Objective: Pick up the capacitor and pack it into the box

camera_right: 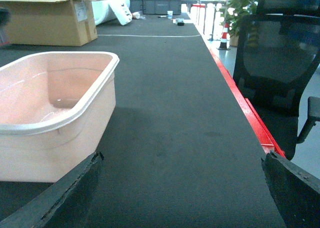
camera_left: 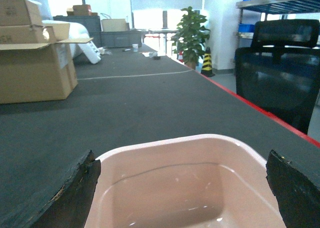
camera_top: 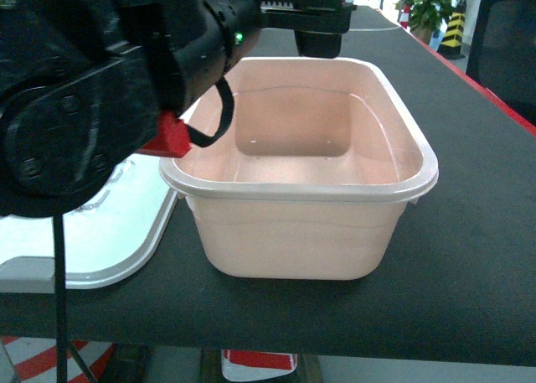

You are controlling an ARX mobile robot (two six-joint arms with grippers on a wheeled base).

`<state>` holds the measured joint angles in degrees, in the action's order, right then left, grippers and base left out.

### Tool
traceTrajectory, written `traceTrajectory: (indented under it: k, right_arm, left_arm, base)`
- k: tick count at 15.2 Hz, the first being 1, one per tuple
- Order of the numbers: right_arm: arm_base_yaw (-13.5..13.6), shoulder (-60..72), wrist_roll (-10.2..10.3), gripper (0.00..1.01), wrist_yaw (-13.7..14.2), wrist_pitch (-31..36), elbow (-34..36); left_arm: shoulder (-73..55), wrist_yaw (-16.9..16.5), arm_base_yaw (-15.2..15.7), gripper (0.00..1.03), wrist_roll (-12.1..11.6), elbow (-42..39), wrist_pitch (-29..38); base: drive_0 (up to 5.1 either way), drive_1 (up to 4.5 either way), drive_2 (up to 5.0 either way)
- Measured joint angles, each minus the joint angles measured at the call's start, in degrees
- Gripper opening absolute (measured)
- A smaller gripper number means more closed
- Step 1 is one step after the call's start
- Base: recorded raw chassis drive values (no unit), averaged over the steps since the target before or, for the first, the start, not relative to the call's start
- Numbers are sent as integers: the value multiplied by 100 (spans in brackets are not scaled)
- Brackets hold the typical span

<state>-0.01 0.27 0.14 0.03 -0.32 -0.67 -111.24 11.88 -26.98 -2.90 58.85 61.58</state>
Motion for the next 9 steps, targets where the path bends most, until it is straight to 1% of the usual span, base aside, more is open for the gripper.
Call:
traceTrajectory:
  k: [1, 2, 3, 4, 5, 6, 8, 9]
  right_arm:
    - [0, 0, 0, 98, -2, 2, 0]
    - [0, 0, 0, 98, 0, 2, 0]
    - [0, 0, 0, 98, 0, 0, 0]
    - [0, 0, 0, 98, -2, 4, 0]
    - [0, 0, 0, 98, -4, 0, 0]
    - [0, 0, 0, 98, 0, 0, 0]
    - [0, 0, 0, 98, -2, 2, 0]
    - [0, 0, 0, 98, -2, 2, 0]
  left_arm:
    - [354, 37, 249, 98, 66, -398, 136]
    - [739, 68, 673, 98, 131, -730, 258]
    - [1032, 120, 1128, 98, 142, -1019, 208]
    - [1073, 79, 1600, 98, 144, -1285, 225]
    - [905, 20, 1884, 98, 146, -1412, 205]
    - [564, -144, 2175, 98, 267, -1401, 22]
    - [-431, -149, 2518, 98, 293, -1075, -39]
    - [-960, -234, 2656, 98, 363, -758, -243]
  base:
    - [0, 0, 0]
    - [0, 0, 0]
    - [0, 0, 0]
    - [0, 0, 0]
    - [0, 0, 0]
    - [0, 0, 0]
    - [0, 0, 0]
    - [0, 0, 0]
